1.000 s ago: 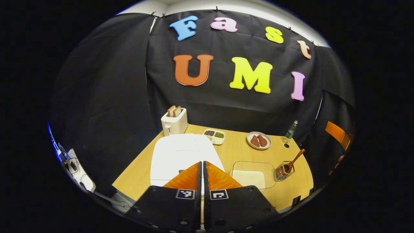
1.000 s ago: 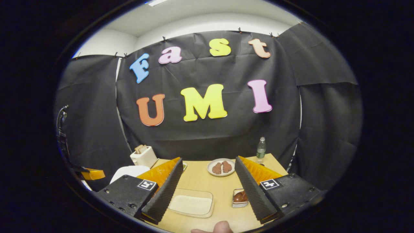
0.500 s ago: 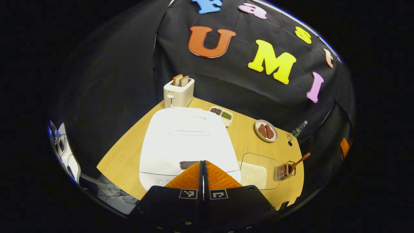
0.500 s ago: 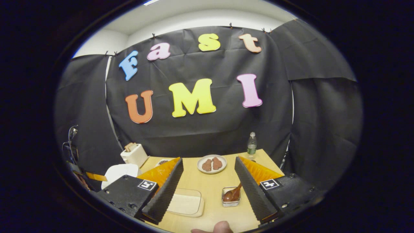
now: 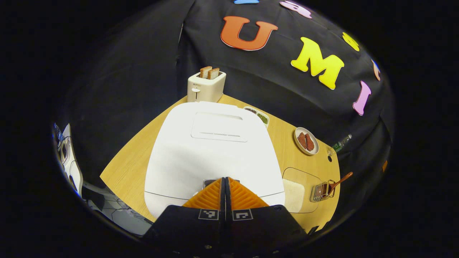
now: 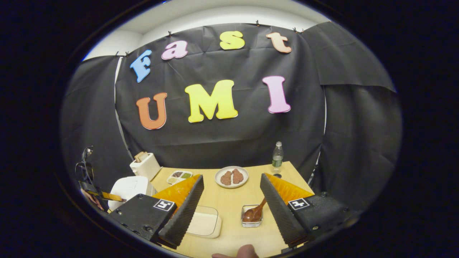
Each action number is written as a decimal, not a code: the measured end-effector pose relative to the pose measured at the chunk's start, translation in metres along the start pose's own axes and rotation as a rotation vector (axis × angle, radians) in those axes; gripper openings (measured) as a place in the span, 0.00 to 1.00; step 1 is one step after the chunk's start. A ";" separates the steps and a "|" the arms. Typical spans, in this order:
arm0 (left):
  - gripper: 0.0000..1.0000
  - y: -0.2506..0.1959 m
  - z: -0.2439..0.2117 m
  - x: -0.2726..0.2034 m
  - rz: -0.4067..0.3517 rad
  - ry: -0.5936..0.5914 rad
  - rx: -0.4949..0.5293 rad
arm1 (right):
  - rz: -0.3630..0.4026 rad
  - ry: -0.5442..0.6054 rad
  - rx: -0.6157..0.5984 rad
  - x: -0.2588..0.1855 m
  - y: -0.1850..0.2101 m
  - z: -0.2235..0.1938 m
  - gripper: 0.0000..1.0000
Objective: Close the left gripper, press the button to open the rice cooker; take a wooden spoon from the chopstick holder with the right hand, scoop a spoonful of rice and pour it into the rice cooker, then put the wooden spoon back into the chopstick holder.
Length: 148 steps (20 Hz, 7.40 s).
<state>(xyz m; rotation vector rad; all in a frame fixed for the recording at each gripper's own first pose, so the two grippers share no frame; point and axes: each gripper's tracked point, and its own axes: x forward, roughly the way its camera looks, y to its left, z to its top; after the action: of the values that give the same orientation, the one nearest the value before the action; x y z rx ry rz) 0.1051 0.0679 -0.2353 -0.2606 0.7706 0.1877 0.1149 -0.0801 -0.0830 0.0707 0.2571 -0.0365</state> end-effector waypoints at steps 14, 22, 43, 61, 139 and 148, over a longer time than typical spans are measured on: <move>0.00 -0.013 0.073 -0.042 -0.044 -0.221 -0.060 | 0.043 -0.017 0.004 -0.001 0.005 0.012 1.00; 0.08 -0.052 0.175 -0.084 -0.063 -0.571 0.066 | -0.007 -0.016 0.047 -0.010 -0.018 0.009 1.00; 0.94 -0.147 0.102 -0.143 -0.145 -0.621 0.223 | 0.028 0.155 0.070 0.057 -0.104 -0.070 1.00; 0.94 -0.187 0.109 -0.092 -0.098 -0.555 0.199 | 0.165 0.455 0.329 0.201 -0.119 -0.183 0.59; 0.95 0.016 0.057 -0.189 -0.115 -0.559 0.267 | 0.311 0.127 0.931 0.068 0.134 -0.070 0.13; 0.94 0.058 0.056 -0.216 -0.109 -0.649 0.171 | 0.525 0.182 0.701 0.096 0.306 -0.031 0.13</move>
<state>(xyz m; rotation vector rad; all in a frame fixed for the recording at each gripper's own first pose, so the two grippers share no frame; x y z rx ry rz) -0.0250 0.1245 -0.0529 -0.0671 0.1254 0.0920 0.2133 0.2249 -0.1172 0.8387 0.3918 0.4071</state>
